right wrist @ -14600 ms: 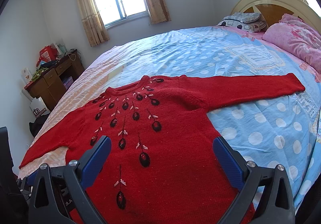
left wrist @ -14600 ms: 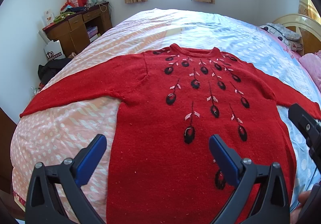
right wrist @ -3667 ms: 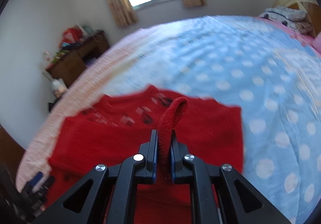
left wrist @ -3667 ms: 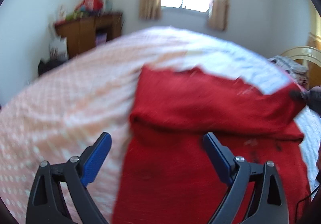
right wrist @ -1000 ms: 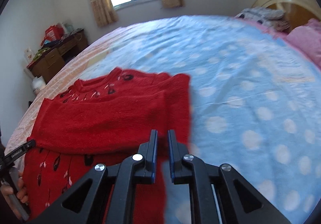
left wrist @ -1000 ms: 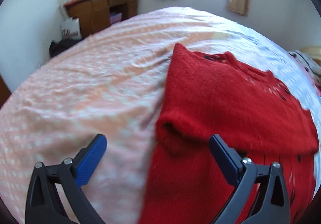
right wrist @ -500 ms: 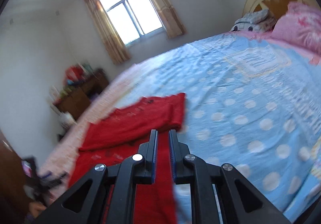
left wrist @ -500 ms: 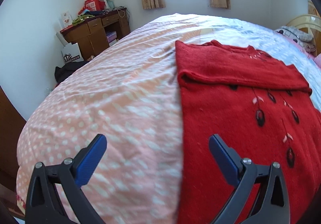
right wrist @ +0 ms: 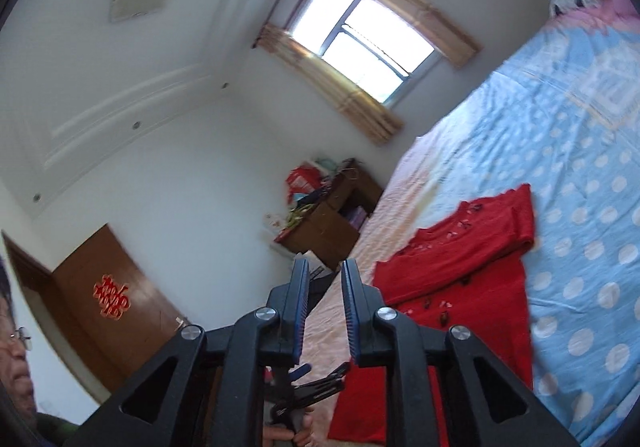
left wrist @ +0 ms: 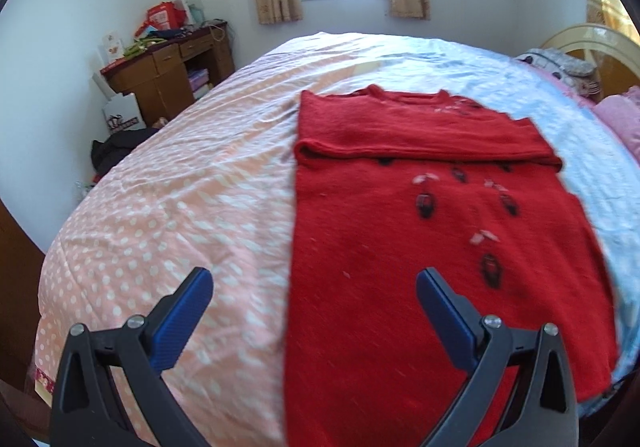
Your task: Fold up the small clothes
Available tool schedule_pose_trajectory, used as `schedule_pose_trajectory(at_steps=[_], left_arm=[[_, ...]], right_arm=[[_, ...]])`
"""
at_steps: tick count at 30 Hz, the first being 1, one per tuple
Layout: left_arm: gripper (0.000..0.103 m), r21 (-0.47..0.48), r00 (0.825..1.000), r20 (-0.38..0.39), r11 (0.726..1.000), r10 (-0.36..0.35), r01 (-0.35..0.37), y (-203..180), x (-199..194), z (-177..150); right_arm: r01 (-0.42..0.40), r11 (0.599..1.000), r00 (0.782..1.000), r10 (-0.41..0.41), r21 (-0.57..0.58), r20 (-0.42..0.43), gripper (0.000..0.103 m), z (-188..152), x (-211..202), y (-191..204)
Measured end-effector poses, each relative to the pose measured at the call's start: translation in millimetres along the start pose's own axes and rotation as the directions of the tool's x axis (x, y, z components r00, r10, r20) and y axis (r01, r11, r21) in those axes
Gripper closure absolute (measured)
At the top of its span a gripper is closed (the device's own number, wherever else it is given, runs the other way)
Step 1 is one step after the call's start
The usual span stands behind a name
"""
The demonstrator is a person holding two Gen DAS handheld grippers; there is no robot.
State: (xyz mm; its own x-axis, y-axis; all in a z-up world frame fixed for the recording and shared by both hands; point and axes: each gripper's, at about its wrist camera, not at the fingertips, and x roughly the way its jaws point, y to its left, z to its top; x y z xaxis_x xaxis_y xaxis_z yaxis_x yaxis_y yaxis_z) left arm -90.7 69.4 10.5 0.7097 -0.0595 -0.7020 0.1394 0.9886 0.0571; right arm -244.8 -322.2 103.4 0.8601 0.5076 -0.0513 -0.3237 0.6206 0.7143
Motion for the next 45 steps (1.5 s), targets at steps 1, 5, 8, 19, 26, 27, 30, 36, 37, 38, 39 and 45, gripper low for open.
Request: schedule_pose_trajectory(at_steps=[1,5,8,19,26,27,30,36,37,38,39,45], left_arm=[[0.0,0.0,1.0,-0.007,1.0,-0.02,0.02,-1,-6,1],[0.0,0.003,0.994,-0.014,0.994,-0.108,0.108,5,-43,0],[0.0,0.004,0.994,0.039,0.994,-0.106,0.106,18,-81,-4],[0.0,-0.043,0.996,0.075,0.998,-0.05,0.053,63,-127,-20],[0.0,-0.031,0.996,-0.02,0.996,-0.081,0.081,43,-54,-54],[0.001,-0.027,0.996,-0.036,0.996,-0.081,0.08,40,-43,-61],[0.008,-0.043,0.99,-0.07,0.992,-0.12,0.117,40,-24,-80],[0.024,-0.143,0.969,-0.141,0.973,-0.201,0.181,47,8,-97],[0.029,-0.148,0.967,-0.15,0.972,-0.207,0.185,47,10,-98],[0.03,-0.152,0.964,-0.161,0.97,-0.214,0.19,49,13,-99],[0.031,-0.152,0.959,-0.174,0.968,-0.223,0.197,50,16,-101],[0.028,-0.142,0.937,-0.193,0.953,-0.291,0.267,54,21,-113]], right_arm=[[-0.01,0.999,1.0,0.01,-0.041,-0.009,0.086,1,-11,18],[-0.081,0.985,0.996,0.075,-0.15,-0.047,0.085,4,-55,80],[-0.208,0.958,0.978,0.198,-0.198,-0.07,0.081,5,-95,131],[-0.092,0.854,0.967,0.199,-0.513,0.158,0.015,-32,-221,234],[0.044,0.944,0.998,-0.058,-0.326,-0.036,0.015,-47,-109,147],[0.074,0.951,0.992,-0.101,-0.3,-0.073,0.015,-54,-90,128],[0.242,0.941,0.935,-0.291,-0.237,-0.204,0.015,-85,-39,52],[0.396,0.91,0.826,-0.413,-0.124,-0.384,0.017,-129,-1,-59],[0.414,0.902,0.809,-0.428,-0.125,-0.403,0.017,-132,3,-68],[0.433,0.891,0.794,-0.448,-0.135,-0.412,0.018,-136,4,-73],[0.456,0.878,0.773,-0.473,-0.149,-0.422,0.017,-140,6,-81],[0.515,0.851,0.725,-0.498,-0.106,-0.476,0.017,-151,15,-113]])
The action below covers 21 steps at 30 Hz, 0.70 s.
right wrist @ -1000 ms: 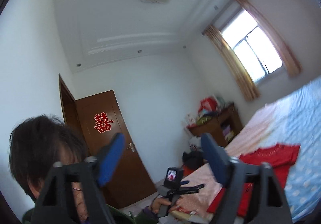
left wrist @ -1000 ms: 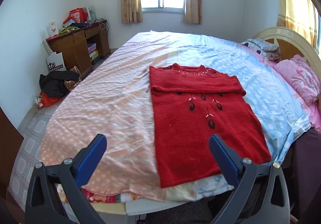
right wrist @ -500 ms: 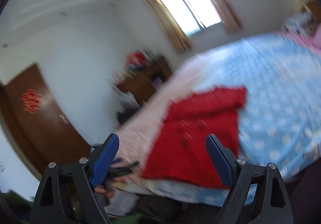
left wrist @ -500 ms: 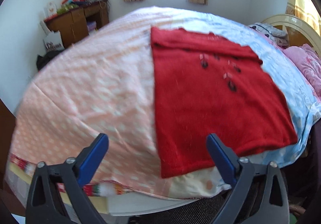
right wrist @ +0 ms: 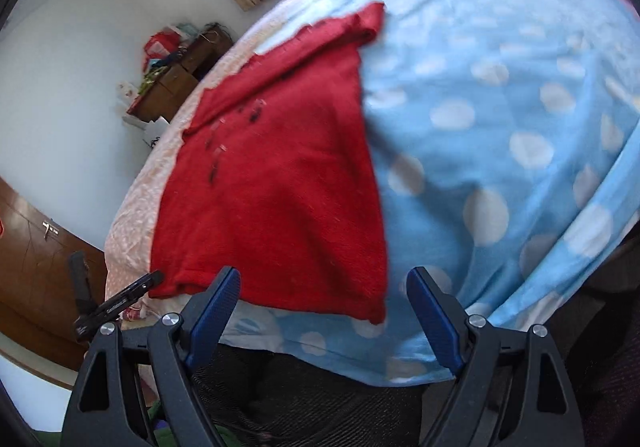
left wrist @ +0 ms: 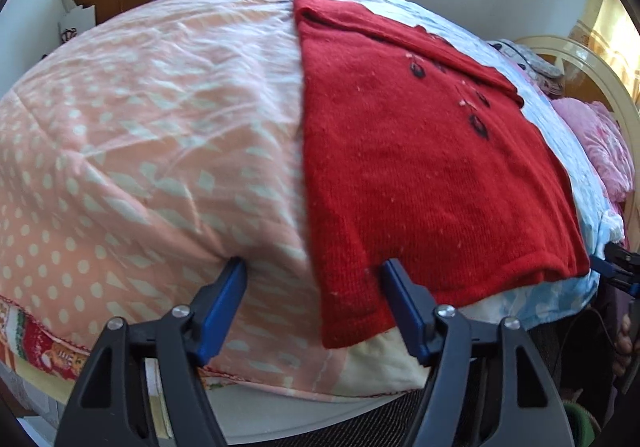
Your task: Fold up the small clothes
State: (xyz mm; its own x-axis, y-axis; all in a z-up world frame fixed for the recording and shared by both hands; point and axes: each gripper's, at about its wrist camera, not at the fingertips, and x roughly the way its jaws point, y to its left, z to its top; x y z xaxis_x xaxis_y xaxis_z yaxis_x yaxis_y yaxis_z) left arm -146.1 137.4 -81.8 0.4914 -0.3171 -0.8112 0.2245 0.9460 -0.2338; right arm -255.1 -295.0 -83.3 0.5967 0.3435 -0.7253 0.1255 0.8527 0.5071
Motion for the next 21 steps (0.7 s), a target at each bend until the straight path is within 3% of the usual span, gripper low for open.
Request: schedule_pose_trajectory(at_steps=[7,8,9,10,11,12,14,16,21], left_arm=[[0.024,-0.063,0.997,-0.025,0.995,-0.076,0.075,13,9,-3],[0.024,-0.07,0.996,-0.025,0.994,-0.091,0.089,14,8,-3],[0.025,-0.072,0.994,-0.024,0.992,-0.104,0.102,14,8,-3],[0.026,-0.069,0.994,-0.025,0.992,-0.107,0.105,14,8,-2],[0.028,-0.064,0.994,-0.025,0.993,-0.105,0.103,13,8,-2],[0.034,-0.058,0.994,-0.027,0.993,-0.107,0.105,12,8,-2],[0.05,-0.052,0.991,-0.031,0.99,-0.13,0.129,8,7,0],[0.073,-0.026,0.989,-0.037,0.99,-0.143,0.142,1,2,2],[0.091,-0.022,0.989,-0.032,0.989,-0.145,0.144,-4,-8,8]], right_arm=[[-0.044,0.998,0.998,0.047,0.053,-0.048,0.018,-8,26,-15],[-0.048,0.997,0.997,0.051,0.058,-0.054,0.021,-8,29,-16],[-0.048,0.997,0.997,0.052,0.065,-0.062,0.026,-7,32,-18],[-0.043,0.997,0.996,0.048,0.067,-0.074,0.042,-7,34,-19],[-0.042,0.997,0.995,0.048,0.067,-0.089,0.066,-7,36,-21],[-0.049,0.996,0.993,0.056,0.069,-0.105,0.075,-8,38,-24],[-0.116,0.985,0.985,0.131,0.125,-0.115,0.081,-9,38,-32],[-0.142,0.981,0.979,0.159,0.135,-0.125,0.088,-8,34,-33],[-0.198,0.978,0.973,0.205,0.07,-0.106,0.095,4,8,-13]])
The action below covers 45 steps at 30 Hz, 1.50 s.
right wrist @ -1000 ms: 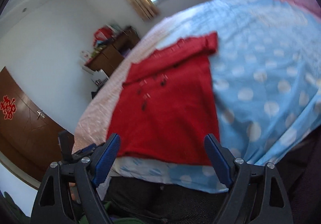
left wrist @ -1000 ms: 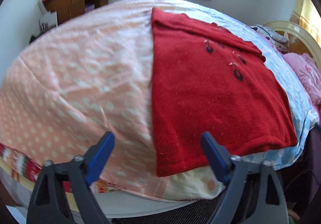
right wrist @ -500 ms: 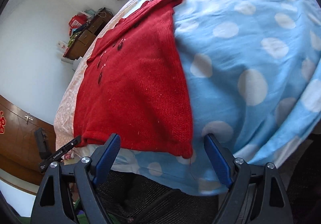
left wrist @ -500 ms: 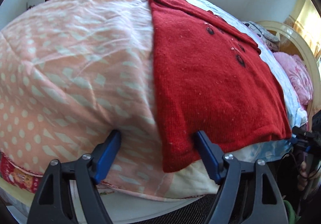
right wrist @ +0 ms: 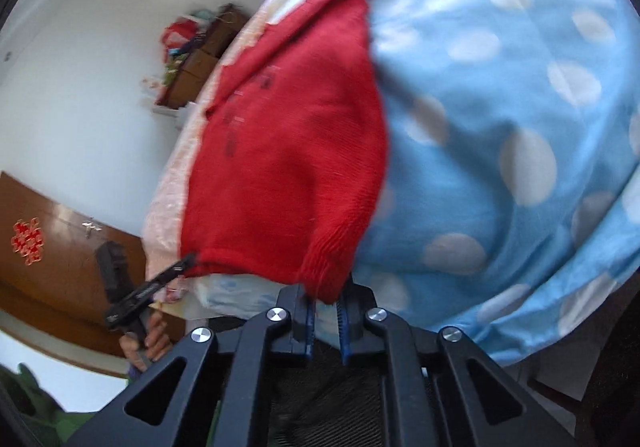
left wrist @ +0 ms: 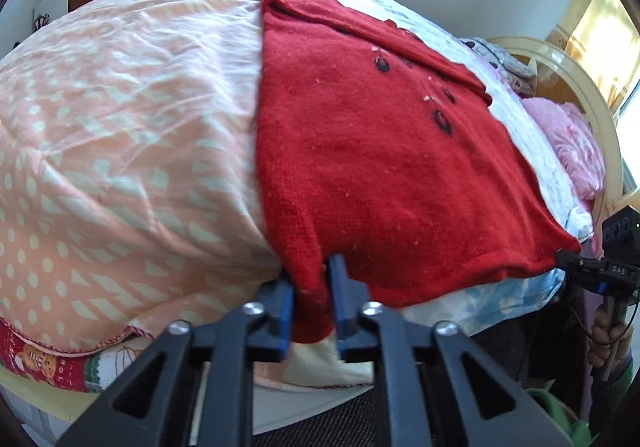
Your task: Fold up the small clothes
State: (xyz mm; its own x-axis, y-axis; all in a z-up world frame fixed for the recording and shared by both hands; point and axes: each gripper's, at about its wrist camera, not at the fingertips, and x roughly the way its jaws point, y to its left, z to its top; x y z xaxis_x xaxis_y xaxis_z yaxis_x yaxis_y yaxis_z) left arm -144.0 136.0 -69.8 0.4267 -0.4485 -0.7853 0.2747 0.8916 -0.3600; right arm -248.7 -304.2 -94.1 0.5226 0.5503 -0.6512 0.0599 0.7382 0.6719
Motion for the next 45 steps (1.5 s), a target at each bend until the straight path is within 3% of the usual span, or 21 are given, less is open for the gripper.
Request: schedule_pose_trajectory(at_steps=[8,13,15,18,21,24,26,28,30,33,37,41,45], left_arm=[[0.093,0.004,0.997,0.056,0.999,-0.05,0.05,-6,-18,36],[0.093,-0.006,0.993,0.092,0.997,-0.072,0.073,-6,-25,87],[0.093,-0.02,0.994,0.105,0.999,-0.041,0.043,-3,-22,104],[0.093,-0.06,0.986,0.144,0.995,0.082,-0.074,5,-10,138],[0.093,-0.112,0.978,0.126,0.982,0.165,-0.152,21,10,161],[0.09,-0.132,0.976,0.104,0.975,0.192,-0.178,36,17,171],[0.081,-0.092,0.978,0.107,0.982,0.177,-0.167,41,13,171],[0.048,-0.03,0.981,0.104,0.987,0.161,-0.159,45,6,163],[0.036,0.055,0.983,0.111,0.986,0.149,-0.156,46,-2,148],[0.036,0.196,0.981,0.089,0.963,0.172,-0.187,40,-13,123],[0.036,0.358,0.991,-0.043,0.928,0.125,-0.101,21,-13,69],[0.036,0.528,0.979,-0.114,0.845,0.167,-0.083,-12,3,20],[0.036,0.652,0.973,-0.019,0.74,0.231,-0.163,-39,19,6]], right_arm=[[-0.129,0.992,0.987,0.128,-0.004,0.095,0.096,32,-26,25],[-0.18,0.984,0.976,0.176,0.016,0.126,0.096,75,-20,30],[-0.173,0.985,0.976,0.169,0.012,0.14,0.096,94,-14,33],[-0.158,0.987,0.975,0.153,0.02,0.162,0.096,128,7,33],[-0.116,0.993,0.978,0.11,0.025,0.176,0.096,152,31,27],[-0.039,0.999,0.981,0.033,0.028,0.189,0.095,165,50,21],[0.021,0.999,0.981,-0.028,0.038,0.194,0.087,170,56,17],[0.059,0.998,0.974,-0.065,0.035,0.219,0.075,169,53,13],[0.068,0.997,0.969,-0.076,0.042,0.237,0.065,167,47,9],[0.006,0.998,0.966,-0.022,0.063,0.259,0.063,160,33,1],[-0.139,0.99,0.957,0.137,-0.009,0.255,0.063,141,21,12],[-0.134,0.991,0.962,0.135,-0.02,0.238,0.063,139,30,26],[-0.144,0.989,0.963,0.147,-0.028,0.224,0.063,143,38,33]])
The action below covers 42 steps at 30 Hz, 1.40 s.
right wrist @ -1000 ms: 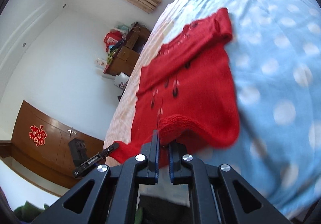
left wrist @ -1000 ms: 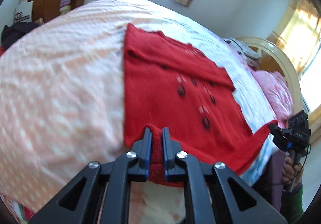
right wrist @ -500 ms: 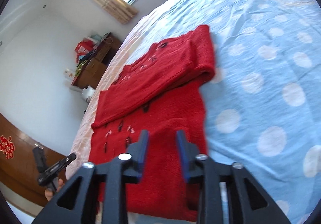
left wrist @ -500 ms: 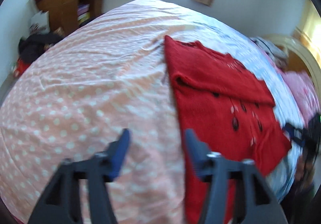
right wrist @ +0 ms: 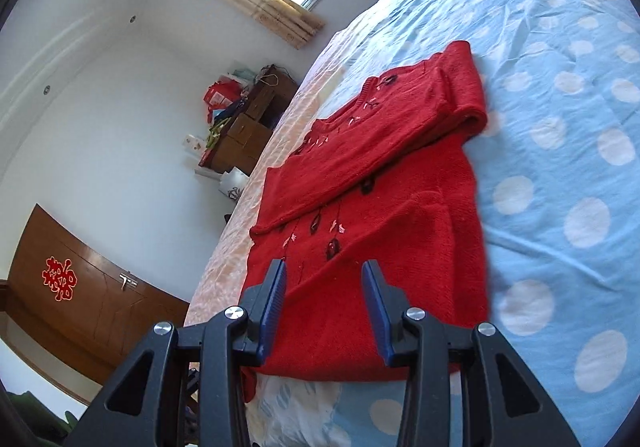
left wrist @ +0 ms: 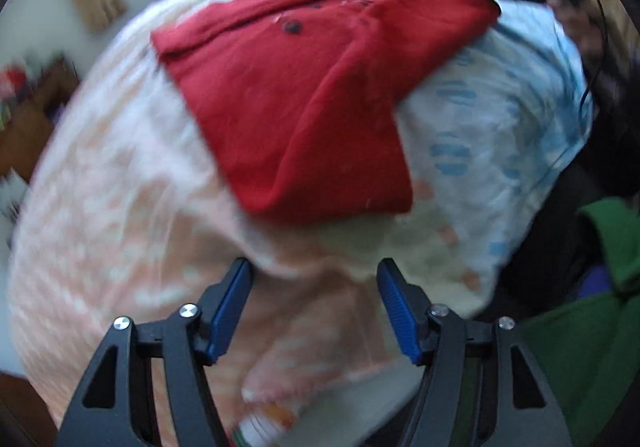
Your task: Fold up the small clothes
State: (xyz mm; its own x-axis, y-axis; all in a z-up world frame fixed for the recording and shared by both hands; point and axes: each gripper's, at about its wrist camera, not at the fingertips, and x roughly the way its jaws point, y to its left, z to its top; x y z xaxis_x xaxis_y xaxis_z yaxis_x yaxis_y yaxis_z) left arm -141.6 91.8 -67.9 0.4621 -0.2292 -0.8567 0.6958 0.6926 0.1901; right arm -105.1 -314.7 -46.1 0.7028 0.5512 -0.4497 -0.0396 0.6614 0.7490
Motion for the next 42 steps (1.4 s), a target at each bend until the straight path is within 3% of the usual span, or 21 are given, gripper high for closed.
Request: schedule_pose_trajectory(at_steps=[2,5,7,9,13,17,20,21,23,26,29,31,33,36,42], left_arm=[[0.034,0.055,0.997,0.044,0.996,0.065,-0.067,-7,4,12],[0.033,0.057,0.994,0.101,0.997,0.036,-0.042,2,2,33],[0.033,-0.017,0.989,0.149,1.0,0.022,-0.02,25,-4,47],[0.033,-0.146,0.983,0.185,0.988,-0.02,0.048,57,-5,59],[0.033,-0.339,0.99,0.138,0.938,-0.027,0.073,101,23,71],[0.033,-0.393,0.986,0.142,0.909,-0.089,0.139,101,34,70],[0.033,-0.394,0.979,0.183,0.906,-0.088,0.155,97,26,60],[0.033,-0.406,0.977,0.201,0.901,-0.073,0.151,96,21,55],[0.033,-0.44,0.974,0.22,0.885,-0.061,0.154,102,18,51],[0.033,-0.507,0.975,0.214,0.845,-0.067,0.169,105,22,42],[0.04,-0.533,0.971,0.232,0.828,-0.057,0.176,99,21,40],[0.061,-0.531,0.961,0.269,0.822,-0.066,0.205,94,16,42],[0.068,-0.519,0.95,0.303,0.822,-0.08,0.235,91,14,45],[0.068,-0.503,0.943,0.318,0.826,-0.096,0.254,90,16,48],[0.065,-0.533,0.947,0.299,0.802,-0.118,0.268,91,27,49]], right_arm=[[-0.011,1.0,1.0,0.011,0.009,-0.007,0.063,1,3,2],[-0.014,1.0,1.0,0.014,0.011,-0.003,0.062,3,2,5],[-0.011,1.0,1.0,0.011,0.008,0.004,0.062,2,-2,4],[-0.008,1.0,1.0,0.008,0.014,0.01,0.062,0,-8,3],[-0.004,0.999,1.0,0.003,0.043,0.028,0.062,-3,-13,-5],[0.018,0.999,0.999,-0.019,0.037,0.029,0.062,-6,-14,-7],[0.1,0.993,0.994,-0.098,-0.056,0.037,0.062,-7,-16,4],[0.115,0.99,0.993,-0.112,-0.084,0.038,0.06,-7,-17,7],[0.139,0.981,0.99,-0.135,-0.135,0.038,0.041,-9,-16,12],[0.163,0.971,0.986,-0.155,-0.174,0.058,0.038,-9,-12,15],[0.185,0.968,0.982,-0.173,-0.171,0.078,0.038,-8,-7,12],[0.23,0.961,0.971,-0.217,-0.154,0.098,0.038,-6,-7,6],[0.259,0.954,0.964,-0.247,-0.149,0.096,0.038,-5,-8,0],[0.296,0.937,0.955,-0.283,-0.184,0.092,0.038,-5,-9,-1],[0.368,0.873,0.929,-0.361,-0.32,0.083,0.038,-3,15,8]])
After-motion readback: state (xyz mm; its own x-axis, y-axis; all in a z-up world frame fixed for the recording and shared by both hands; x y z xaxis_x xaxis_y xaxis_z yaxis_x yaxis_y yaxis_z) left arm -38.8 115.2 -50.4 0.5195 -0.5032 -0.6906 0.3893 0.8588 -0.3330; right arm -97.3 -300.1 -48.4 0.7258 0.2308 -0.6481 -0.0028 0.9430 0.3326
